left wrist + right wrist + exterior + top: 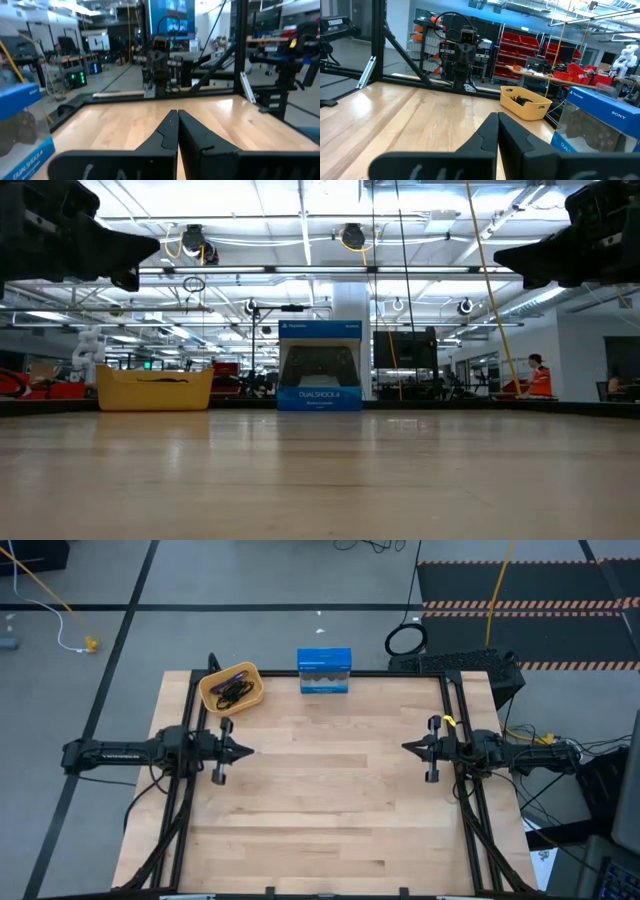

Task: Pick and place USB-C Cables
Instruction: Return to Home Position

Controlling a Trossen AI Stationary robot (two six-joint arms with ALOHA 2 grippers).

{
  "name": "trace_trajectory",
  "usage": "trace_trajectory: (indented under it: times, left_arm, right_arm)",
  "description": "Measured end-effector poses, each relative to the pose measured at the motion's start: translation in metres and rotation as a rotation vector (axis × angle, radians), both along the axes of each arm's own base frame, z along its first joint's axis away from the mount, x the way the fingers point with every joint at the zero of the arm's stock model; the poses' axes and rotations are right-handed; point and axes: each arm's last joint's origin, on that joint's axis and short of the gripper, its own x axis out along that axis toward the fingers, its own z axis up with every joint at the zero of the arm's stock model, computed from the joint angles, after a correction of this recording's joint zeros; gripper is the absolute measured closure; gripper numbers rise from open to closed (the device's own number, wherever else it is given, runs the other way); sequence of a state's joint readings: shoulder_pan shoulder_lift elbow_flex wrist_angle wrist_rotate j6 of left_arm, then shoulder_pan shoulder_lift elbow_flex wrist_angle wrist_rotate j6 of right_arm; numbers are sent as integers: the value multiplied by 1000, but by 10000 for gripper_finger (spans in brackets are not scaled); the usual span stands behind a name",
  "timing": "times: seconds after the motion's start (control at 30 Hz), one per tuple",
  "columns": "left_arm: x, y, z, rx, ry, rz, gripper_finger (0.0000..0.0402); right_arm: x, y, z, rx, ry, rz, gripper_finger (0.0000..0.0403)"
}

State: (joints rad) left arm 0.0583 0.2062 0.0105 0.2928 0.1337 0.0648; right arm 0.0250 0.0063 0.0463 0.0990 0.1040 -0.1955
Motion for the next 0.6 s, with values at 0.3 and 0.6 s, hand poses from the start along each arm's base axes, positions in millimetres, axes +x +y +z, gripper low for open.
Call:
trace_trajectory:
  times: [0.3, 0.6]
  left_arm:
    - [-9, -1, 7, 6, -83, -1, 399]
    - [-14, -1, 4, 7, -68, 18, 400]
  right_arm:
    - [0, 0, 0, 0, -1, 1, 403]
    - [0, 0, 0, 0, -2, 1, 403]
